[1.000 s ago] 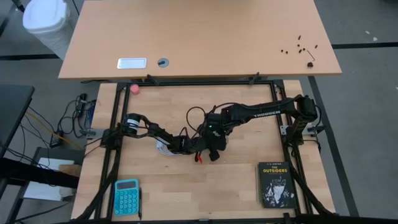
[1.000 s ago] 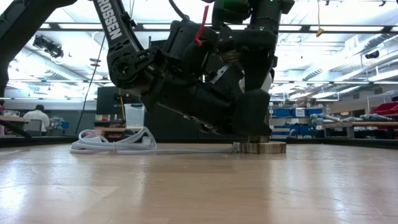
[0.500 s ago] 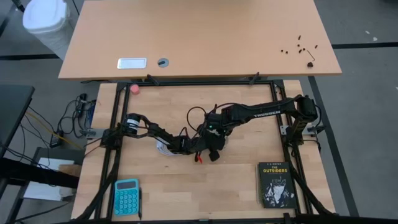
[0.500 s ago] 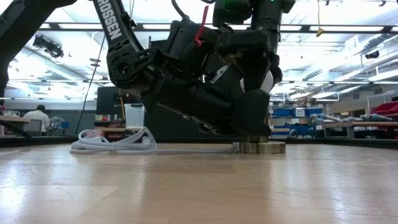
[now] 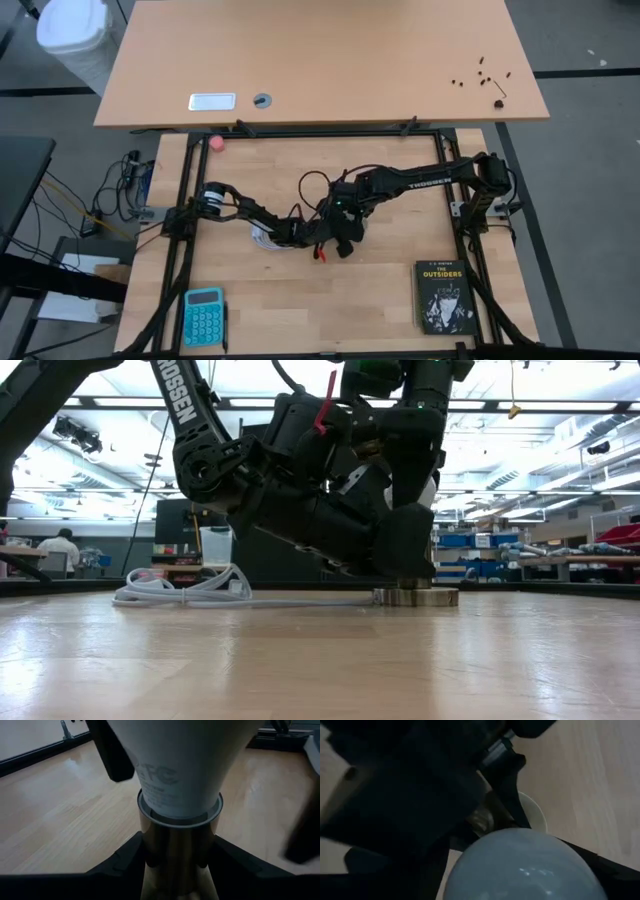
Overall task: Screw lightbulb
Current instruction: Insert the white lightbulb into the silver lamp
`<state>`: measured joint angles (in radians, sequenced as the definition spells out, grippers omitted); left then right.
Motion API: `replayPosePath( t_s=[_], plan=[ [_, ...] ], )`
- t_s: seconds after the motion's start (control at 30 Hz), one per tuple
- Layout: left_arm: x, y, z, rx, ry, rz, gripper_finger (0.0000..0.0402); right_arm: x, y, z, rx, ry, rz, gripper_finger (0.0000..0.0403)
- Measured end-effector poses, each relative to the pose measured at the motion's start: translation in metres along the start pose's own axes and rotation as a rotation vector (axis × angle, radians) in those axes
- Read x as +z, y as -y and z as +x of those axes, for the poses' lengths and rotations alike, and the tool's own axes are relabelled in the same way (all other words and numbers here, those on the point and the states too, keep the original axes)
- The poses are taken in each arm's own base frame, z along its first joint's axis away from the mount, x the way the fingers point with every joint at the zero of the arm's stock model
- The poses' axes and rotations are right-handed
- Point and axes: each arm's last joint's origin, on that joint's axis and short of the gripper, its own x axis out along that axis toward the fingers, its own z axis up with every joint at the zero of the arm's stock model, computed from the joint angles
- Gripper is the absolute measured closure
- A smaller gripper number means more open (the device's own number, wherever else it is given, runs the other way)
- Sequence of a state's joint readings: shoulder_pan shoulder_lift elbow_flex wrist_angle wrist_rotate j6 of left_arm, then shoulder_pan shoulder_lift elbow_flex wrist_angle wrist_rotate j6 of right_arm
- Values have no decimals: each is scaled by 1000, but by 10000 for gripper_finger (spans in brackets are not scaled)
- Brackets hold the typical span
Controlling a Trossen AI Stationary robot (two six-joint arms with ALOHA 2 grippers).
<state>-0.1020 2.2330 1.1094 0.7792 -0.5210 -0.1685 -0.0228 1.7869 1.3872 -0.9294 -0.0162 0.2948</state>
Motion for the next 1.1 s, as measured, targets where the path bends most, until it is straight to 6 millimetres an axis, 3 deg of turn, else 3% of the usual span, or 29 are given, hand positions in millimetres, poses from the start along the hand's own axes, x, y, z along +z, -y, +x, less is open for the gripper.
replayPosePath(
  t_s=[0.2,0.8,1.1],
  plan=[
    [0,-1,0,0,-1,1,218,-1,6,-18,4,50,-34,53],
    [0,0,0,0,-1,5,218,-10,9,-63,28,189,-67,51],
    [-1,0,0,3,-9,10,218,-38,1,-121,-44,388,-109,65]
  ],
)
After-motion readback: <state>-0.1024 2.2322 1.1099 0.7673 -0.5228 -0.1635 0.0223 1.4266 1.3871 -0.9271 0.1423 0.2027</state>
